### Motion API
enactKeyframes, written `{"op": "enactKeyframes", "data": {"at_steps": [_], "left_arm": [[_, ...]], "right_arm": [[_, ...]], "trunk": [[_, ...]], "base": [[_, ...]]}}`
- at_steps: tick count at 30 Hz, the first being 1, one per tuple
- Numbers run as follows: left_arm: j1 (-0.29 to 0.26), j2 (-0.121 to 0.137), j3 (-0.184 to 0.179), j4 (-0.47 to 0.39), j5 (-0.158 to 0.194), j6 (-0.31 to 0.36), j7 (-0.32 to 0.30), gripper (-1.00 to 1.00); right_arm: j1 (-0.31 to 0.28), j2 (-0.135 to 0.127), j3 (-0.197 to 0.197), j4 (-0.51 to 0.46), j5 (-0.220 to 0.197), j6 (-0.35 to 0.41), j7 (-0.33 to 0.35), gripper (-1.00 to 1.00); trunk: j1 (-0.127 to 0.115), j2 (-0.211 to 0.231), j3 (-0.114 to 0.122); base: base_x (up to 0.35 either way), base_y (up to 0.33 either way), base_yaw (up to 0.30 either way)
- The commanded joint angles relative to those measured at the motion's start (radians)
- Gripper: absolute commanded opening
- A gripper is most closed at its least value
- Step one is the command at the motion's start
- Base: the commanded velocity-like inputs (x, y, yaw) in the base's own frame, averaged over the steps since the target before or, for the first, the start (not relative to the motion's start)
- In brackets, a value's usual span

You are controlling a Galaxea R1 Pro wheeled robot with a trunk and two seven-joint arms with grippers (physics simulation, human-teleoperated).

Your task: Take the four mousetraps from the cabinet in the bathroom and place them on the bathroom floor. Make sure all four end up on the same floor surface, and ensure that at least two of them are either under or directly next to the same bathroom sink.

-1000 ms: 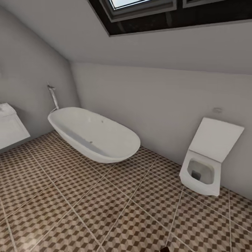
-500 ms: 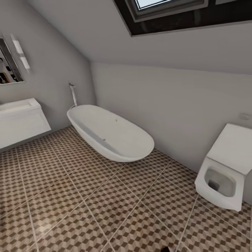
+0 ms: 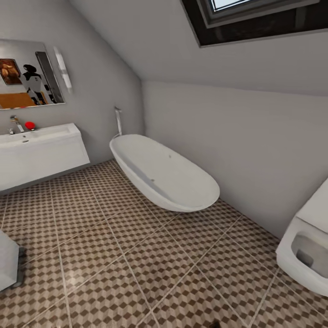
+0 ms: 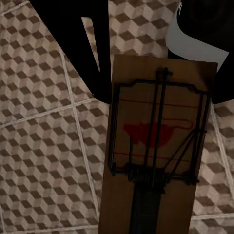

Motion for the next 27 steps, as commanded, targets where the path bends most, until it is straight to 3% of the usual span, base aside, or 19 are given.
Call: {"op": "enactKeyframes", "data": {"at_steps": [1, 27], "left_arm": [[-0.001, 0.001, -0.008, -0.001, 0.007, 0.001, -0.002, -1.0], [-0.001, 0.001, -0.008, 0.0, 0.007, 0.001, -0.002, -1.0]], "right_arm": [[0.0, 0.0, 0.009, 0.0, -0.014, -0.004, 0.001, -1.0], [0.0, 0.0, 0.009, 0.0, -0.012, -0.004, 0.001, -1.0]], "trunk": [[0.0, -0.001, -0.001], [0.0, -0.001, 0.002]], "base": [[0.0, 0.0, 0.288], [0.0, 0.0, 0.287]]}}
